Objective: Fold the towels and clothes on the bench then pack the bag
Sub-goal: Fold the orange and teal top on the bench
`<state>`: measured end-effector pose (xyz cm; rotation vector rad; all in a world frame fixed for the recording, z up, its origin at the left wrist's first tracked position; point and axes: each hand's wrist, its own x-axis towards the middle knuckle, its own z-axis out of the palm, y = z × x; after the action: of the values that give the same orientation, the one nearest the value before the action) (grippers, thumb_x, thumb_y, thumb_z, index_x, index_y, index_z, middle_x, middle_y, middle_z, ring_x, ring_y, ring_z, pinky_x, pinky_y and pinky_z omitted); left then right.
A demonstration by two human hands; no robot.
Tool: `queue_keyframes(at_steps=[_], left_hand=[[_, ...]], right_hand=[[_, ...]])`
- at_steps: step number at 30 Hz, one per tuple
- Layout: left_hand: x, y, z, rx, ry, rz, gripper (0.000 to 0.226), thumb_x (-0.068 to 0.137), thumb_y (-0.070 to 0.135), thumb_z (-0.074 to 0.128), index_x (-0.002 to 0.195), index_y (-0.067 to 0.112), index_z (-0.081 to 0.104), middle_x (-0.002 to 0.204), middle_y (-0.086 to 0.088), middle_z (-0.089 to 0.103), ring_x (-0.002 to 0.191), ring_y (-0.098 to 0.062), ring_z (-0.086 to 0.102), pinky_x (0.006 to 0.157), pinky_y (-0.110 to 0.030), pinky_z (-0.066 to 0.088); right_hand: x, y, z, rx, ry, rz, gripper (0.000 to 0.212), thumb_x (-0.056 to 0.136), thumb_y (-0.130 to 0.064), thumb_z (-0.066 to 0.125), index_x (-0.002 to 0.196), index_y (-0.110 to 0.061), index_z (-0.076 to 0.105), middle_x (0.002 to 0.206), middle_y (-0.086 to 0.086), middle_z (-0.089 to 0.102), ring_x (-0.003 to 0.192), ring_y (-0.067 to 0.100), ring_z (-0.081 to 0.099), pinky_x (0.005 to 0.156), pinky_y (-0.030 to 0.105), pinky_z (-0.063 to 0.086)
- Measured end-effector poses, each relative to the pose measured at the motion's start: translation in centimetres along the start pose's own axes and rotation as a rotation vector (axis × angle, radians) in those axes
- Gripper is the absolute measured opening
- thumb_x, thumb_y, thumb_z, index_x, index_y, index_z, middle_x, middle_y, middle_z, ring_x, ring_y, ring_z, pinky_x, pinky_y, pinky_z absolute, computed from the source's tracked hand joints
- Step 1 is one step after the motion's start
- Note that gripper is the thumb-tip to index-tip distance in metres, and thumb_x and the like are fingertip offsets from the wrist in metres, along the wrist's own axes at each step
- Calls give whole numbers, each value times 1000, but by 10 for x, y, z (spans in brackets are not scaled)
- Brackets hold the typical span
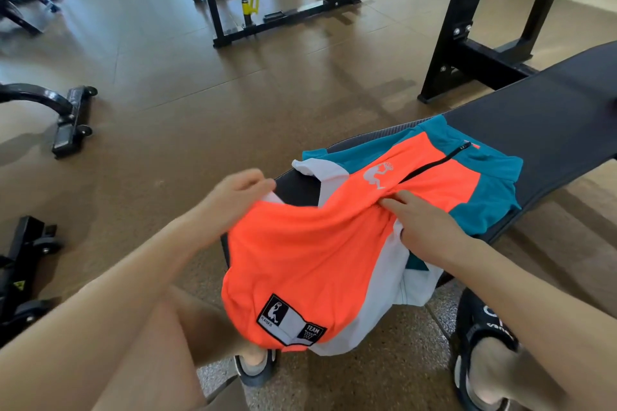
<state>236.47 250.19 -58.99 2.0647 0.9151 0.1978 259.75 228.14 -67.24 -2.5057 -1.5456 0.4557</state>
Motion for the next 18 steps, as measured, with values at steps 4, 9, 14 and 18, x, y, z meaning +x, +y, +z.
queue_keyframes(at_steps=[4,9,14,18], left_hand=[[2,6,-64,503,277,203,35,82,28,77,91,21,44,75,-3,54,67,-22,51,62,-40,40],[12,-19,-80,977,113,75,70,79,40,73,138,15,44,130,-11,57,115,-36,57,93,-44,47],[13,-76,-42,859,-128,-374,98,87,61,63,159,17,12,153,-16,41,140,-37,40,113,-44,35],[15,-83,-10,773,-190,-341,83,92,54,56,158,24,15,155,-14,37,142,-34,38,114,-45,33]], right_hand=[[0,9,-6,44,2,-3,65,92,4,39,151,-22,42,152,-1,39,135,24,45,103,39,45],[-2,6,-8,-14,-2,9,64,93,1,40,153,-22,37,152,-1,36,134,22,45,99,34,46],[-5,1,-11,-23,-12,33,64,94,-1,42,154,-22,36,152,-2,36,129,22,49,92,31,46],[-6,0,-18,47,-115,21,67,92,-5,45,155,-24,33,156,-5,30,137,18,40,104,30,40]])
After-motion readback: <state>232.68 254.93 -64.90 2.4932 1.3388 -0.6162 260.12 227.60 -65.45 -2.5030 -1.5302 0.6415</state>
